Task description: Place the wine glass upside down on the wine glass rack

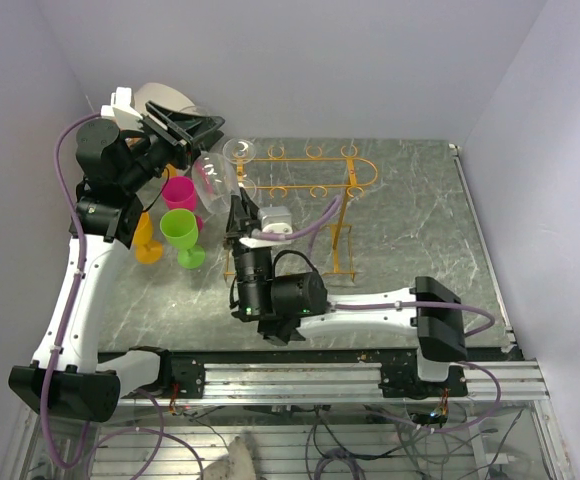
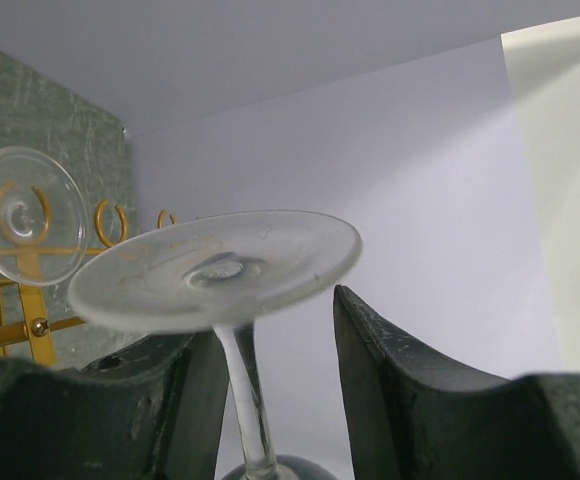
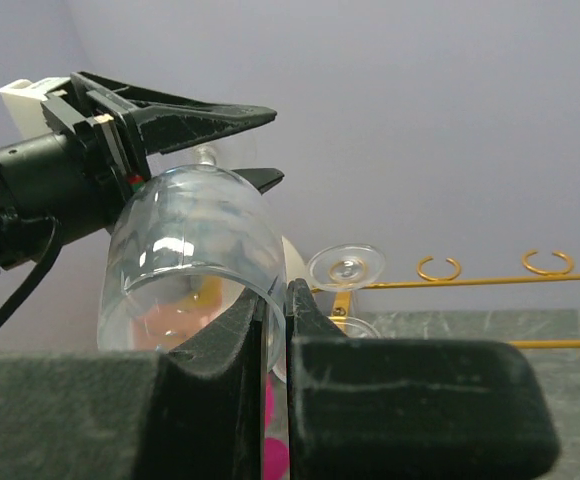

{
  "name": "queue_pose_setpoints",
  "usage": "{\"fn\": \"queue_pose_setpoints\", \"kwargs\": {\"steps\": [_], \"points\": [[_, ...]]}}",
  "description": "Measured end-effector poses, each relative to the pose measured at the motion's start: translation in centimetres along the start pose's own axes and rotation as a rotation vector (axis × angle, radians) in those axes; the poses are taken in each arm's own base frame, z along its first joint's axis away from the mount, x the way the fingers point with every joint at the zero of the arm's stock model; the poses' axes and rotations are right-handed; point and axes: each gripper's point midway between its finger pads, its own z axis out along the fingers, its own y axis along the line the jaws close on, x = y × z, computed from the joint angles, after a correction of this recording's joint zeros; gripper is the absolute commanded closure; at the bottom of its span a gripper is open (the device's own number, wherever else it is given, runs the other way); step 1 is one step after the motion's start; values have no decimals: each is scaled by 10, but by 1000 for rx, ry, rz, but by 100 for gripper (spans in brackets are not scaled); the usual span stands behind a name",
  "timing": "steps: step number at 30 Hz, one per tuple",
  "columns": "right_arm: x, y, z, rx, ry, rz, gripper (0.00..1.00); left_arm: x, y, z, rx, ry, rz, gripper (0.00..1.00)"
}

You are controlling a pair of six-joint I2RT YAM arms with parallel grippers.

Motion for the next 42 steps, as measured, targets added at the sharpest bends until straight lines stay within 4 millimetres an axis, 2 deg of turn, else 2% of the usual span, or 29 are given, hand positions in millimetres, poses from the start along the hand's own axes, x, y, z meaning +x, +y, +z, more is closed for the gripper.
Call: {"fn": "queue_pose_setpoints", "kwargs": {"steps": [2,9,12,20,25,26,38,42], "points": [[2,0,-2,24,-12,-43,100,0,1,-1,-5,-2,6,39],[4,-8,-3,53,-19,-161,100,-4,4,-6,-46,-18,66,41],[2,-8,-3,47,-27,-179,100,-3,2,-9,-49,-23,95,51],[-4,-11,-3,41,-38,-159,100,-3,2,-10,-49,-21,98,67],[-4,-10,-2,40,-39,-150,100,-1,4,-10,-49,-13,81,91],[-4,-10,-2,41,-37,-152,100,0,4,-10,-47,-14,72,93],[3,-7,-6,11,-24,-130,99,1,-4,-11,40,-6,62,93],[0,-7,-6,-56,-9,-92,74,3,-9,-12,68,4,103,93]]}}
